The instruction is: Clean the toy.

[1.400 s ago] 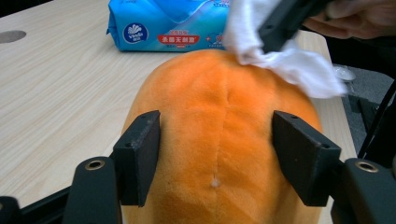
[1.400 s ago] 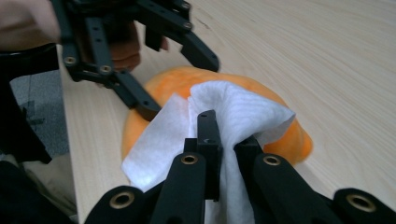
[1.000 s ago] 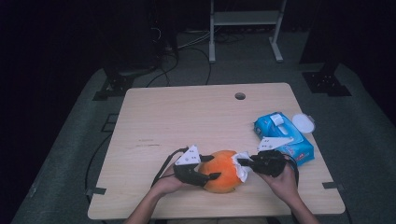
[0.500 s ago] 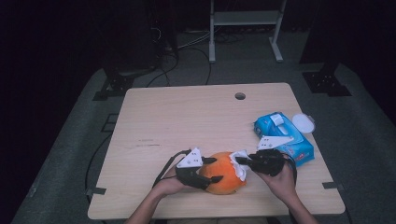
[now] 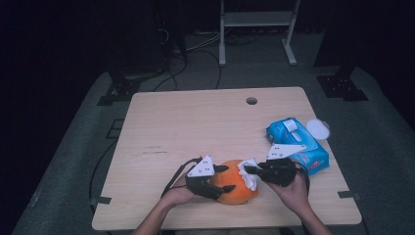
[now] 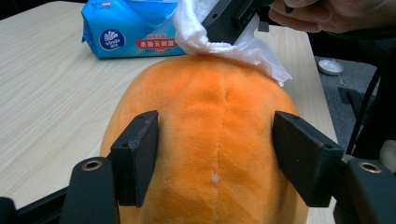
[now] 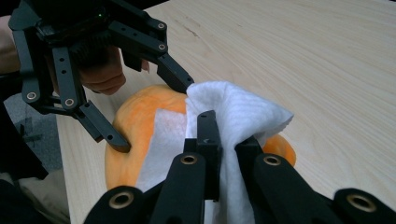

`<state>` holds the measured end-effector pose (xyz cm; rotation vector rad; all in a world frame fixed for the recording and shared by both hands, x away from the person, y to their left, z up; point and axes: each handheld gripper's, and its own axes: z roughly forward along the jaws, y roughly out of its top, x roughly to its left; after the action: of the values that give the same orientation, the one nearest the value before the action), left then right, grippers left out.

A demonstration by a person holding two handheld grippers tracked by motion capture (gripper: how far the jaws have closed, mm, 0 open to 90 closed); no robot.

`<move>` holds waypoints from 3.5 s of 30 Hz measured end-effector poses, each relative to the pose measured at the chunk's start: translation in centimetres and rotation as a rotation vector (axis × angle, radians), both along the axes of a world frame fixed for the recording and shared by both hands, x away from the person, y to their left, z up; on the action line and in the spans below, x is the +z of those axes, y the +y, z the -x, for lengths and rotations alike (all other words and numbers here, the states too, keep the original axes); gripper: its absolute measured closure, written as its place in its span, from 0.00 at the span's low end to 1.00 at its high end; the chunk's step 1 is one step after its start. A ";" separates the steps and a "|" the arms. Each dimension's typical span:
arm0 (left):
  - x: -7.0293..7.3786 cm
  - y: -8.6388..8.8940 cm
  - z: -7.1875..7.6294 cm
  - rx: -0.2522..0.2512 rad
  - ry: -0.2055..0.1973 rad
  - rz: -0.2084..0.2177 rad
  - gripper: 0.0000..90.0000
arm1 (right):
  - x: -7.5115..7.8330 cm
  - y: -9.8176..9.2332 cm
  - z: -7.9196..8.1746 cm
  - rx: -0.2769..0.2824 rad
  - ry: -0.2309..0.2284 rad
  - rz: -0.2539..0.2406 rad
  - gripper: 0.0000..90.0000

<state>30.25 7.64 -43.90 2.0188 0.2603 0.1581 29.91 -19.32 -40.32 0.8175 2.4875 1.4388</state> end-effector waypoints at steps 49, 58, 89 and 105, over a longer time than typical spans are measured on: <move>0.2 -1.5 0.8 -0.016 -0.025 -0.021 0.33 | -0.8 -1.6 -0.7 -0.033 0.083 0.002 0.94; 0.8 -1.9 0.8 -0.006 -0.027 -0.007 0.24 | -0.1 0.0 0.0 0.028 0.063 0.005 0.94; 1.1 -2.4 0.8 0.068 0.035 -0.030 0.30 | 0.4 0.2 0.6 0.059 0.031 -0.002 0.94; 0.5 -1.8 0.2 0.081 0.082 0.000 0.32 | 0.4 -0.2 0.6 0.032 0.003 0.045 0.94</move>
<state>30.10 5.87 -43.37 2.0178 0.3943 0.1266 29.30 -19.57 -39.90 0.7752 2.5364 1.3878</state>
